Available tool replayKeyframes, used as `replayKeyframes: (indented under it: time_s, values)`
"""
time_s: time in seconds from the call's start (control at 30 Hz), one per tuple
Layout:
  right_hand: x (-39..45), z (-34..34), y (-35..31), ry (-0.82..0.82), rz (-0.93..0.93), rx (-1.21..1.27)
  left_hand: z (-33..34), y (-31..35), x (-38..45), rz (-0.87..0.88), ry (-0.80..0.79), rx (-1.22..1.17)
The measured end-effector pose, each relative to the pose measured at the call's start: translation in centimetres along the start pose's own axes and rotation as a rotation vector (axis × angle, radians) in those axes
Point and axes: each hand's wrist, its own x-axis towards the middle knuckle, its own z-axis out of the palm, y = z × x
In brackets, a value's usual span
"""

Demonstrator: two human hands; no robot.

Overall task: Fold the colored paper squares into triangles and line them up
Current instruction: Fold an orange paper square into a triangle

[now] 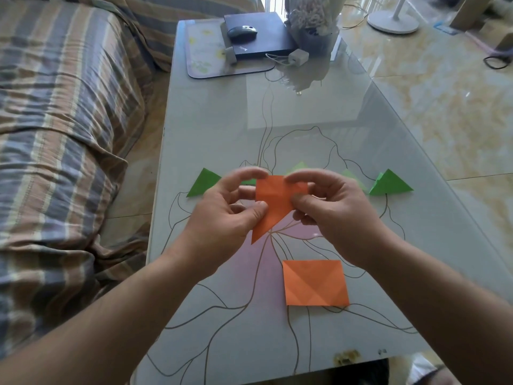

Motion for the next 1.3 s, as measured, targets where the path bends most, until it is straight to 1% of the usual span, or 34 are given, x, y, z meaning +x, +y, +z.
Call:
replayKeyframes:
  time_s: [0.1, 0.23, 0.33, 0.53, 0.67, 0.77, 1.0, 1.17, 1.3]
  values:
    - [-0.15, 0.14, 0.13, 0.019, -0.042, -0.087, 0.19, -0.02, -0.05, -0.014, 0.012, 0.015]
    - [-0.25, 0.01, 0.03, -0.015, -0.035, -0.023, 0.31, -0.11, -0.11, -0.03, 0.031, -0.03]
    - [-0.3, 0.02, 0.0, -0.005, -0.033, 0.01, 0.4, -0.08, -0.14, -0.02, 0.033, -0.059]
    - [-0.04, -0.2, 0.2, 0.022, 0.046, 0.117, 0.07, -0.12, -0.02, -0.005, -0.004, -0.007]
    - [0.08, -0.42, -0.01, -0.023, 0.145, 0.175, -0.41, 0.02, 0.05, 0.004, -0.048, 0.068]
    - [0.08, -0.59, -0.12, -0.046, 0.148, 0.136, -0.38, 0.09, 0.04, -0.005, -0.065, 0.105]
    - [-0.2, -0.13, 0.18, -0.089, 0.025, 0.066, -0.19, 0.1, -0.06, 0.001, 0.01, 0.088]
    - [-0.29, -0.1, 0.36, 0.013, -0.013, -0.081, -0.09, -0.02, -0.03, 0.028, 0.086, 0.058]
    - [-0.39, -0.06, 0.32, 0.023, -0.045, -0.17, -0.01, -0.11, 0.0, 0.029, 0.109, 0.079]
